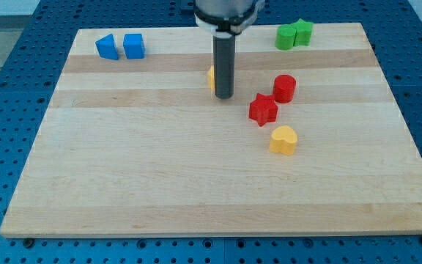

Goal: Push the yellow hexagon towards the top of the board

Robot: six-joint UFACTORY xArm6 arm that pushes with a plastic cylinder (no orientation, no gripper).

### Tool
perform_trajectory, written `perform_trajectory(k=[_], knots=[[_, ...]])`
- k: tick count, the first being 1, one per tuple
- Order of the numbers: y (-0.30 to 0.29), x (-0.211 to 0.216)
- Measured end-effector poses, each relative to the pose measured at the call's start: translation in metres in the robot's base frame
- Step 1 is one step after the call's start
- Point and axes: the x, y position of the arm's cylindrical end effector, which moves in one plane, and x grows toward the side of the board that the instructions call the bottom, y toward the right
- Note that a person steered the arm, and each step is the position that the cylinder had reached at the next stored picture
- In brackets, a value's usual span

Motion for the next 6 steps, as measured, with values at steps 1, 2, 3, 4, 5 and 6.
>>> perform_trajectory(k=[1,2,3,4,5,6], knots=[[-0.022,-0.018],[-0.077,-0.019],[-0.061,-0.025],[-0.026,-0.038],[-0.015,-0.066],[-0.034,-0.081]])
